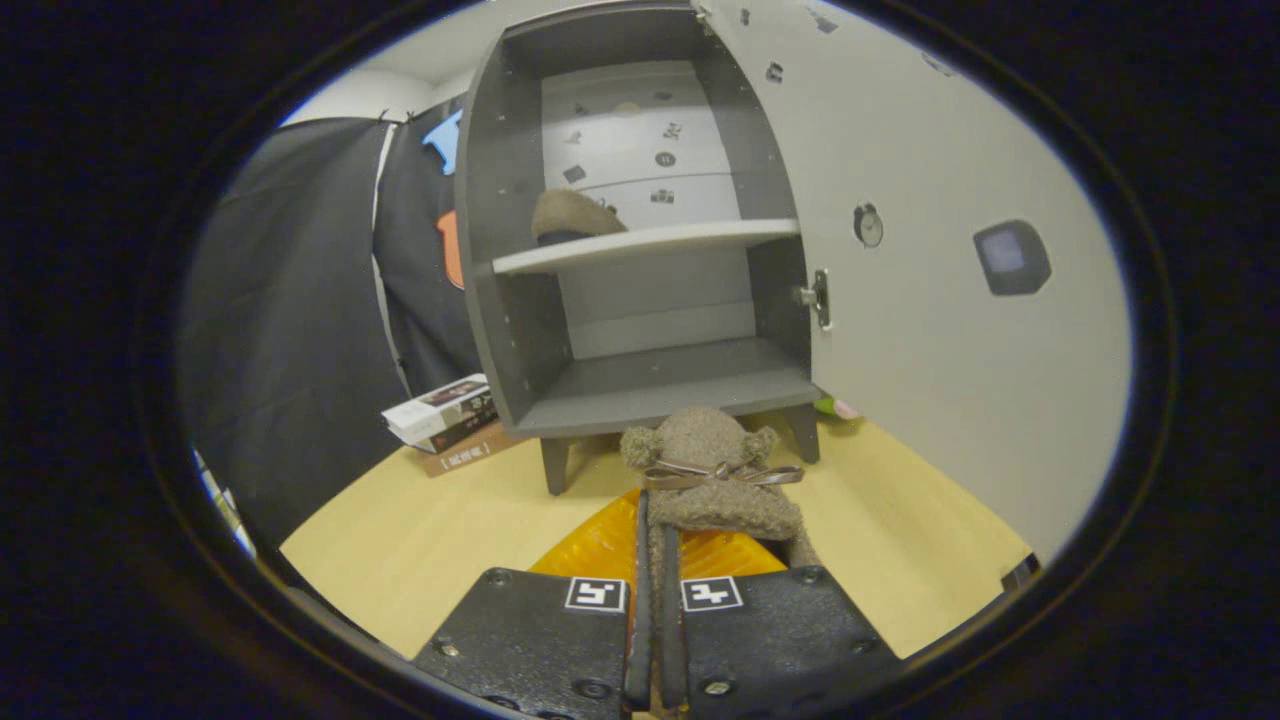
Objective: Open the shoe cabinet door, grab the shoes and put them into the shoe cabinet, then close the shoe cabinet door.
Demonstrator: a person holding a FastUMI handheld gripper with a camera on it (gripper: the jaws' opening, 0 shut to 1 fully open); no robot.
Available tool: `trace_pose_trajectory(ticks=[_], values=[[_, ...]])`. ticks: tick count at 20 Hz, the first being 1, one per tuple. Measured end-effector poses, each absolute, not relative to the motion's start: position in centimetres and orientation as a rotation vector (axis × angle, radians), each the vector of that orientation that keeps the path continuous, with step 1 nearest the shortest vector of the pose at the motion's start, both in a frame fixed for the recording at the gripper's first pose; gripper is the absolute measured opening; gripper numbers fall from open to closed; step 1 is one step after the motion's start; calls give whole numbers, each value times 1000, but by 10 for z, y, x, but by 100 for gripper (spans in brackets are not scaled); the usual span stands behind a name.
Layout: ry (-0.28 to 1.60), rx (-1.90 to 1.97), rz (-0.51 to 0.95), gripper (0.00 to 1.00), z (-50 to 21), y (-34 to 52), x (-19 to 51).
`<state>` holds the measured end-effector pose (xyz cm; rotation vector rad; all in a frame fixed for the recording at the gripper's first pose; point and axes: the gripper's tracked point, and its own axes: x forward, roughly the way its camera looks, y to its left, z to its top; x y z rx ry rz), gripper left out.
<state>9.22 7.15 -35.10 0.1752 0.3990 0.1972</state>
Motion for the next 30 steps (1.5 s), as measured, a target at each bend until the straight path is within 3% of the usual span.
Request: trace_pose_trajectory(ticks=[4, 17, 22, 30], values=[[308, 165, 261, 7, -277, 75, 84], [99, 56, 258, 7, -94, 47, 107], [71, 45, 238, 7, -36, 53, 159], [165, 104, 249, 7, -27, 65, 261]])
